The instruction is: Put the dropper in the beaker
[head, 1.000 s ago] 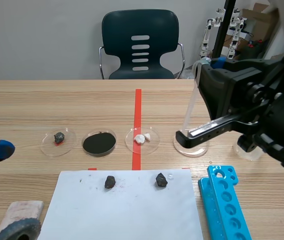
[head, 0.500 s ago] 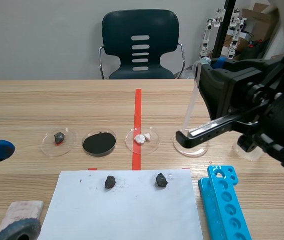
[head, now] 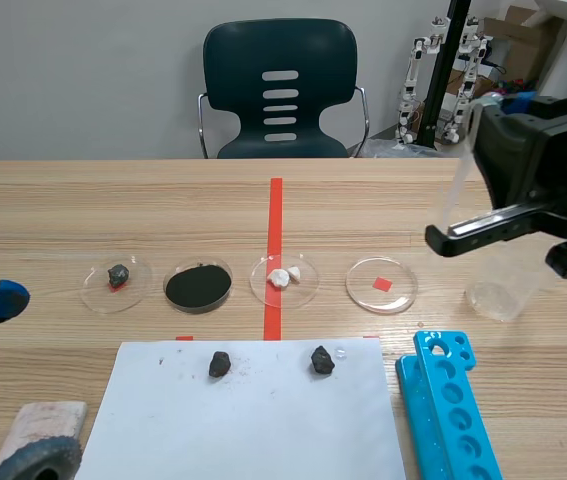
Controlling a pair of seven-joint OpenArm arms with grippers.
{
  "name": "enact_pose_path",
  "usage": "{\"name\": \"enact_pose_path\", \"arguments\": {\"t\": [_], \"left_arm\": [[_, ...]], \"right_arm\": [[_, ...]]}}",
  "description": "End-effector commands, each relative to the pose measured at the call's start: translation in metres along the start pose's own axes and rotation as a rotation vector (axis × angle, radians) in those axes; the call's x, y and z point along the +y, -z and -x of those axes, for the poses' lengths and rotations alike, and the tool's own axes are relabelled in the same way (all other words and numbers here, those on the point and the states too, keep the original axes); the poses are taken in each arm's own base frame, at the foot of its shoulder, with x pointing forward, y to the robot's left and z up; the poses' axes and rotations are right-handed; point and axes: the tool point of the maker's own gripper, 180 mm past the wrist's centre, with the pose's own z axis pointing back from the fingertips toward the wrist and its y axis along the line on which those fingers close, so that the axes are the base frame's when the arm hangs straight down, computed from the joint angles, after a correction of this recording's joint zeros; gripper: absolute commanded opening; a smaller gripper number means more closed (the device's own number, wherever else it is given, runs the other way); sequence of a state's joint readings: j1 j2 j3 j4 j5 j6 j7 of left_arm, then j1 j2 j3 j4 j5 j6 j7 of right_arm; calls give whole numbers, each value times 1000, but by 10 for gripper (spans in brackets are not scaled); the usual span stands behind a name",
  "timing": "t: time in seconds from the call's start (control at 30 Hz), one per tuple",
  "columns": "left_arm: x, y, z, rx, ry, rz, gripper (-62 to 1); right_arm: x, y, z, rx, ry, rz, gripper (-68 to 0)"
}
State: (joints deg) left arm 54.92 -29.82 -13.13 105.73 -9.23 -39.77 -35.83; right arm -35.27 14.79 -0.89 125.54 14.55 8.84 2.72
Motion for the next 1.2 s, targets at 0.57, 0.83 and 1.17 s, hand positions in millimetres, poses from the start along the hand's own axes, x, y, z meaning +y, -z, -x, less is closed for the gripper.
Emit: {"name": "enact_pose_path", "arguments": {"t": [0.57,0.83,1.17], "left_arm": [[-3,1,-6,-30,-15,0,14],[-3,1,-6,-30,-16,0,14],[-3,1,-6,-31,-16,0,14]], "right_arm": [[-70,-6,-21,-44,-74,157,-671],[-102,-7,-12,-29,-98,237,-671],[-130,-2,16,11,-76,295,-671]]}}
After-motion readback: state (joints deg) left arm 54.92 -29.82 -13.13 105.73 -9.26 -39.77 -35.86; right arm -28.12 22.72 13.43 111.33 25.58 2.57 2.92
